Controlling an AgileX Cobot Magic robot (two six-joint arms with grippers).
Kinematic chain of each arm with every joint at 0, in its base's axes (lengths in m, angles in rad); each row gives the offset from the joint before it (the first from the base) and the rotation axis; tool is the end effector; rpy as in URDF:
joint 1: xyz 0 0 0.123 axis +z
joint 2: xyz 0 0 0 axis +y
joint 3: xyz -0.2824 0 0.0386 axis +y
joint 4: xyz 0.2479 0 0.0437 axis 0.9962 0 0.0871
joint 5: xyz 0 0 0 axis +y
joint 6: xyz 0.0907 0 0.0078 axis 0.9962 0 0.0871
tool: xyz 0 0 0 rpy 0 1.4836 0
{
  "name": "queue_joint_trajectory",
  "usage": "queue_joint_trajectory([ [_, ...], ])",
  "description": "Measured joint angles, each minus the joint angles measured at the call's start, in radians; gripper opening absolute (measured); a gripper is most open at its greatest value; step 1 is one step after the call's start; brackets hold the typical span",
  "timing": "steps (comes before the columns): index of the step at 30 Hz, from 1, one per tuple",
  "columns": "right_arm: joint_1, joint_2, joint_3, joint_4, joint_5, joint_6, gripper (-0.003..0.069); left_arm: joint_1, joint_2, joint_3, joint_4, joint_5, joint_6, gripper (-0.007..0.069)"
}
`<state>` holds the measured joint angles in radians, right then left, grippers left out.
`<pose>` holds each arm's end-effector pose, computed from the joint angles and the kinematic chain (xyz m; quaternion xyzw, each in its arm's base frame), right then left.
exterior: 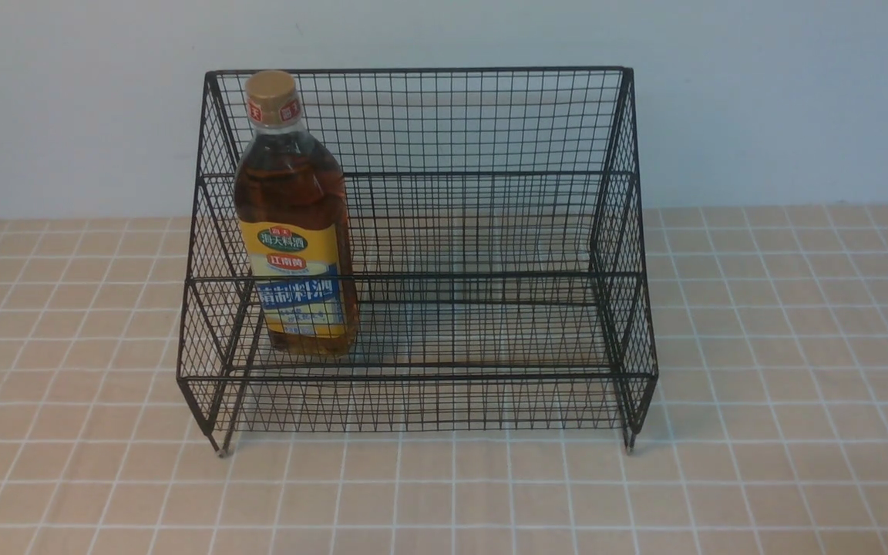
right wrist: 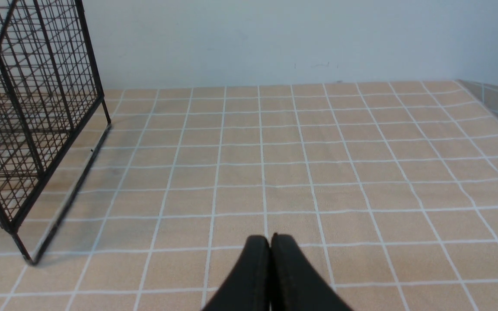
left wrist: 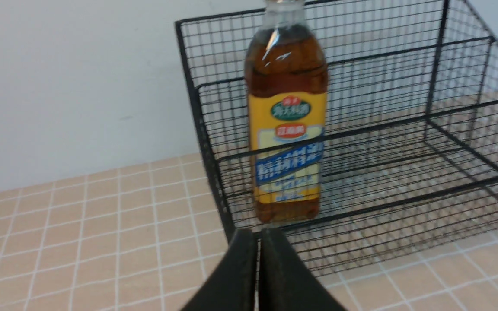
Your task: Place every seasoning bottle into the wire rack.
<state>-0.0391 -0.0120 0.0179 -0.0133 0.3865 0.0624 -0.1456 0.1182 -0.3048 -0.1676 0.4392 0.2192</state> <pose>0.0520 -0.0025 0.1730 0.0374 0.8055 0.0012 0.5914 0.0478 -0.0136 0.2690 0.1037 0.7541 -0.0524 0.6464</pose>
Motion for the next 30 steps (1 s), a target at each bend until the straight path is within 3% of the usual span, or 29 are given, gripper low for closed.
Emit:
queue_joint_trajectory([
  [10,0.0,0.0,0.0,0.0,0.0,0.0,-0.0015,0.06,-0.129,0.315,0.073,-0.081,-0.011,-0.0007],
  [30,0.0,0.0,0.0,0.0,0.0,0.0,-0.0015,0.061,-0.129,0.332,0.077,-0.067,-0.016,-0.0007],
])
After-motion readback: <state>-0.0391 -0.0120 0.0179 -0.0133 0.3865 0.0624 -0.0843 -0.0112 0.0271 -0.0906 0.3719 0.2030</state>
